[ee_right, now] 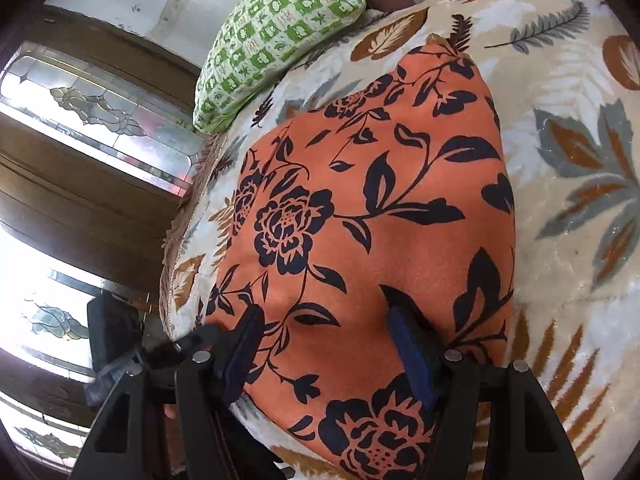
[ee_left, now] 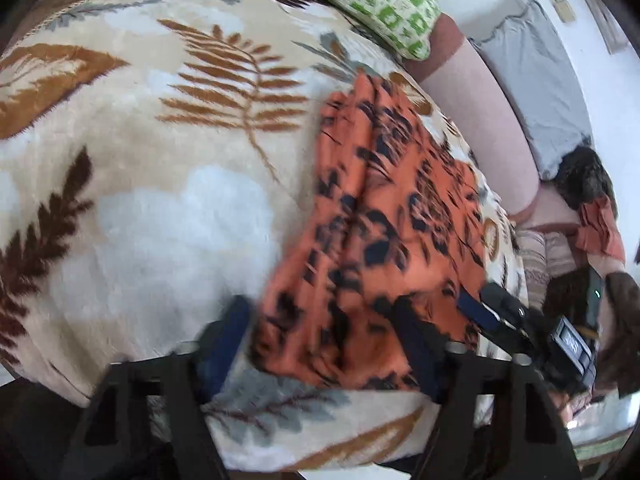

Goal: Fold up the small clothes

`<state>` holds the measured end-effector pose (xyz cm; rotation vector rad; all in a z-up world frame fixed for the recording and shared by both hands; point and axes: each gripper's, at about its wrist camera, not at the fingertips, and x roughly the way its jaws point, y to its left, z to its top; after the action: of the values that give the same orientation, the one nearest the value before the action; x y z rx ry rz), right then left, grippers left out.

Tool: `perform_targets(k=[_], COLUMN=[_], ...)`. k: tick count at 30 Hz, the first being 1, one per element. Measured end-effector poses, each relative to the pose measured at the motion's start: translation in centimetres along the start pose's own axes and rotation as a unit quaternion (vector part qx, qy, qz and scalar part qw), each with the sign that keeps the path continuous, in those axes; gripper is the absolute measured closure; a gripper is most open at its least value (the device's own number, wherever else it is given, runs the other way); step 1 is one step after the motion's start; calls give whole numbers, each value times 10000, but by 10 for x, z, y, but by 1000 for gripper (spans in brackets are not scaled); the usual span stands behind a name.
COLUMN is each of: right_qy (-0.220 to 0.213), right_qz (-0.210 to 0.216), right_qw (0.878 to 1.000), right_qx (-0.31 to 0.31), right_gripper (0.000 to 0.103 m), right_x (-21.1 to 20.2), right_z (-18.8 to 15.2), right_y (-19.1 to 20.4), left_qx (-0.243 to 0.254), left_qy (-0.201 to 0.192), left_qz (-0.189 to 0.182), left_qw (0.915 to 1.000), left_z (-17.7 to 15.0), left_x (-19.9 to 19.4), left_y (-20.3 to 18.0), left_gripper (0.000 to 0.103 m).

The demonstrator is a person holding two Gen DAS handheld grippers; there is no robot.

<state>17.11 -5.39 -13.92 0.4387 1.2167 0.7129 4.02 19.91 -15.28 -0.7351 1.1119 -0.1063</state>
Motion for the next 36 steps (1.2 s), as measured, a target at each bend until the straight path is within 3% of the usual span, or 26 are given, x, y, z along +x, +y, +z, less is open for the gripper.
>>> perform_targets(k=[1,3,5,8,10,12,15,17,19,21,28,29,30,31,34,36], right_qy=[10,1,-12,26,66,105,87,102,136,158,176,183,193,199,228,228], right_qz=[46,107,122,61,56,54,0,-19,-32,-26,103,128,154,173,244,273], right_qw=[10000,9999,9999,10000,10000,9999,10000,9999,9999,9999,9998,9997,9997,9996,9994,9994], right_qx=[43,95,102,2,-34,-21,-11,-5,-13,-38,9,15,26,34,23,18], right_gripper=[34,34,34,34,34,34,34,34,34,34,34,34,34,34,34,34], right_x=[-1,-2,-3,-2,0,1,1,2,2,3,2,2,2,2,3,2], right_z=[0,-1,-5,-5,-4,-3,-4,-3,-2,-2,-2,-1,-1,0,0,-1], right_y=[-2,-6,-7,-3,-3,-3,-2,-1,-1,-1,-4,-5,-6,-7,-8,-9], left_qx=[43,99,-232,-115,-165,-221,150,366,483,638,561,586,471,323,-180,-20], left_qy=[60,102,162,-28,133,186,16,-304,-631,-711,-344,-253,24,344,302,181], left_qz=[86,262,27,-117,-6,-155,7,-98,-206,-208,-379,-349,-162,-93,-521,-389], left_qw=[9999,9996,9996,9999,9998,9995,9999,9988,9966,9952,9971,9974,9988,9988,9980,9991], left_z=[-2,-5,-6,-10,-13,-9,-4,3,15,36,91,91,90,90,85,83], left_x=[1,5,3,-7,9,12,-5,-22,-35,-34,13,15,32,45,48,42], left_y=[-3,-5,5,4,14,20,2,-9,-19,-26,-32,-20,-14,-8,13,3], left_gripper=[57,66,77,79,79,76,63,38,21,20,20,25,38,70,72,72])
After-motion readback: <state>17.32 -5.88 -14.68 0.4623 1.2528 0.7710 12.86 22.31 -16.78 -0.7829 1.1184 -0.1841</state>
